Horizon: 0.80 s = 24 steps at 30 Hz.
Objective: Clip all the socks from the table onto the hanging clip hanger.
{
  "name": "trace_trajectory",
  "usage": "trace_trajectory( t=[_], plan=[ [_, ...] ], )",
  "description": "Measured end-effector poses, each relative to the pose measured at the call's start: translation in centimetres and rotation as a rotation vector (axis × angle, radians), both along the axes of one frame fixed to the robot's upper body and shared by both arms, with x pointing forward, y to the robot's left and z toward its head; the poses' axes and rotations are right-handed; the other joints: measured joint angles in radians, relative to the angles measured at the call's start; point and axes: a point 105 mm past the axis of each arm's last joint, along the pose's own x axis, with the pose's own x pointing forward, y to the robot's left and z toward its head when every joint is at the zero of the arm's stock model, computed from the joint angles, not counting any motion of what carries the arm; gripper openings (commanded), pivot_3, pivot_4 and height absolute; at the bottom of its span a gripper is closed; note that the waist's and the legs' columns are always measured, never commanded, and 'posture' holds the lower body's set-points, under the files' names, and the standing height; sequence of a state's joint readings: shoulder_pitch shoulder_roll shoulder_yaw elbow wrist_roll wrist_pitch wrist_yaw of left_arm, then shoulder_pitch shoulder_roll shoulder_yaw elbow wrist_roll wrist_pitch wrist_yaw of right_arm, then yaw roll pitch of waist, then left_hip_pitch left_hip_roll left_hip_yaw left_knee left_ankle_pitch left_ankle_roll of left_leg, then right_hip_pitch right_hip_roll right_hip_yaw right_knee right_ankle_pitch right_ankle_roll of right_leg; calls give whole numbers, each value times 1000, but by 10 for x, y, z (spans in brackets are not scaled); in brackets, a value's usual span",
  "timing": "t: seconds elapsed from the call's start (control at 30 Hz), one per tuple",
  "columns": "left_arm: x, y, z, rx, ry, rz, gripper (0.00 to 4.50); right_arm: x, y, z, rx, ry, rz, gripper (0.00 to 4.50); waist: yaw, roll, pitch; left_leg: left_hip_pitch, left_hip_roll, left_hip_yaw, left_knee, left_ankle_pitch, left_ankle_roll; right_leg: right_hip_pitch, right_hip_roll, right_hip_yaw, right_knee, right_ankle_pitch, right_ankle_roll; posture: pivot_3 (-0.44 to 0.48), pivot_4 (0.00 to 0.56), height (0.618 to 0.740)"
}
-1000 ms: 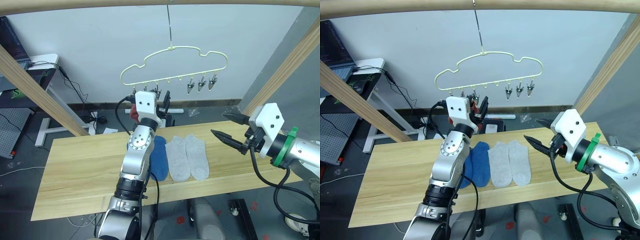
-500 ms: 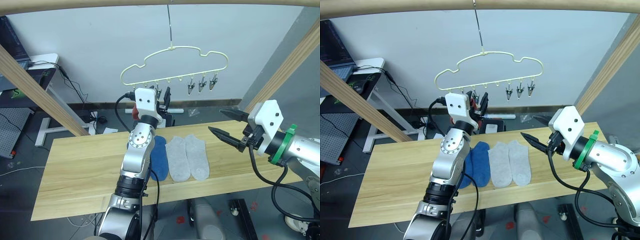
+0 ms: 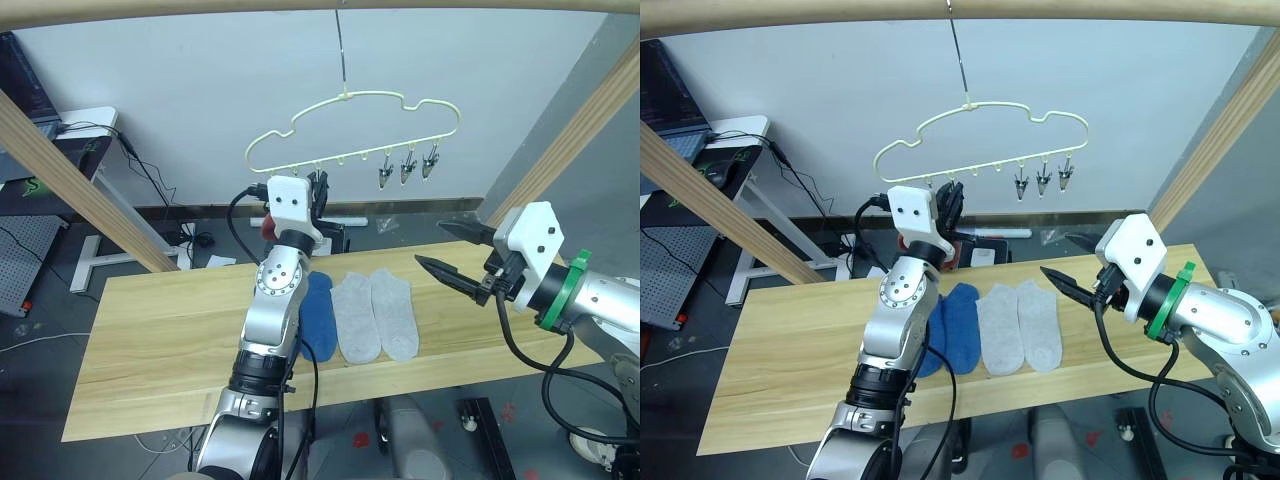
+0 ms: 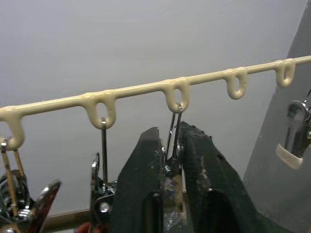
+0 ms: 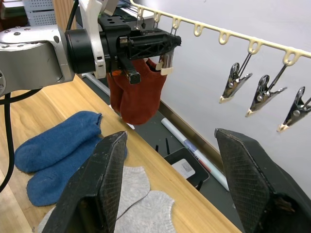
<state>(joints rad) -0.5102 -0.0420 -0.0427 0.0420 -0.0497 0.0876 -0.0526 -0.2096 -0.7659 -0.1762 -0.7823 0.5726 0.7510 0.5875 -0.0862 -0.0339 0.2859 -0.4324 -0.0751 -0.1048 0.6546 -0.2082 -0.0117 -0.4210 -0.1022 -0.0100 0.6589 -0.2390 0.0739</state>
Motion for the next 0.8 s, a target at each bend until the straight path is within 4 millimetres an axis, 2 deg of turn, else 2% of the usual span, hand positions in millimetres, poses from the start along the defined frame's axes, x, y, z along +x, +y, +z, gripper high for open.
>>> trace_trajectory(
  t=[0.43, 0.63, 0.8],
  plan=[
    [-8, 7, 5, 1, 3, -40, 4, 2, 0, -2, -21, -11, -9, 3022, 1, 0, 1, 0, 0, 0, -1, 0, 0, 0, 0, 0, 0, 0, 0, -236, 301, 740],
    [-13, 11, 12, 18, 27, -95, 4, 14, -9, -37, -98, 100, -128, 3022, 0, -1, 8, 0, 0, 0, -3, 0, 0, -1, 0, 0, -1, 0, 0, -218, 344, 740],
    [-16, 15, 19, 21, 45, -124, 4, 32, -14, -60, -95, 183, -236, 3022, 0, -2, 29, 0, 1, 0, -4, 0, 0, -2, 0, 0, -1, 0, 0, -213, 391, 740]
  ],
)
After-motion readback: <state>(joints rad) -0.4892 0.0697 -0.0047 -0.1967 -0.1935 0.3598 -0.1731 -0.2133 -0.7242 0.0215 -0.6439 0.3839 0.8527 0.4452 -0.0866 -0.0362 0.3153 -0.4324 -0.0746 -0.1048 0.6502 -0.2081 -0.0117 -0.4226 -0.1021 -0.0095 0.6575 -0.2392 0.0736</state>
